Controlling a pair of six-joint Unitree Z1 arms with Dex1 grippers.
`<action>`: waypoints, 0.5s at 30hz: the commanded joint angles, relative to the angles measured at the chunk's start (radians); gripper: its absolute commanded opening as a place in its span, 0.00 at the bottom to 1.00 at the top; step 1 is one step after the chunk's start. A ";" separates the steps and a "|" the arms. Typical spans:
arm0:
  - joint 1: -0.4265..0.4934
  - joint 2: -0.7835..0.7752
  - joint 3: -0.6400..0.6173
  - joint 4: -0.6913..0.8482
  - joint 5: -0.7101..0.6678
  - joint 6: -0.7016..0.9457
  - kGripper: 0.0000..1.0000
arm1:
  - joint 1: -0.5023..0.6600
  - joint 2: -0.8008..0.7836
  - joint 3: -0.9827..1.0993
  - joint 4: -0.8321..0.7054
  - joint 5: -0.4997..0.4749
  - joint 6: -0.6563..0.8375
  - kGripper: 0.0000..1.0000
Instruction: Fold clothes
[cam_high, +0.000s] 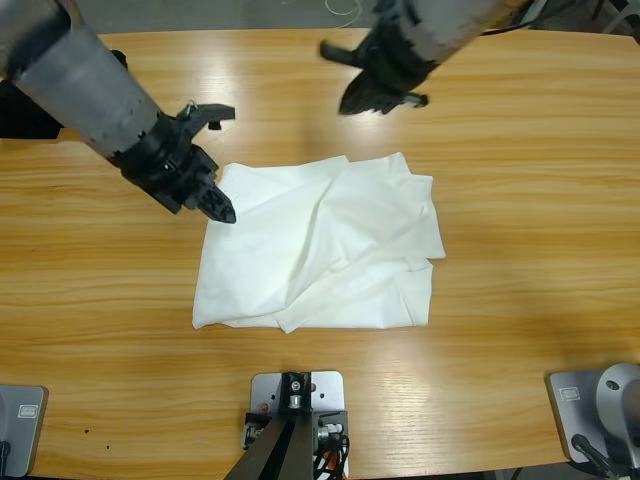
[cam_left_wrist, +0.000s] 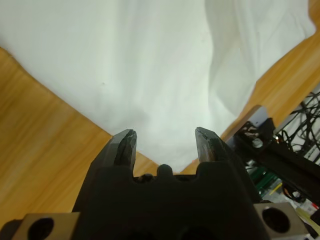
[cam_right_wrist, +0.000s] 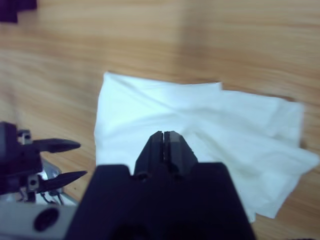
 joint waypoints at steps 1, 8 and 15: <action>-0.017 0.005 0.064 -0.098 -0.015 -0.067 0.47 | 0.098 0.158 -0.063 0.084 -0.014 0.004 0.00; -0.025 0.021 0.066 -0.112 -0.015 -0.078 0.47 | 0.118 0.190 -0.068 0.136 -0.040 0.004 0.00; -0.031 0.016 0.083 -0.123 -0.015 -0.083 0.47 | 0.126 0.226 -0.080 0.137 -0.044 0.004 0.00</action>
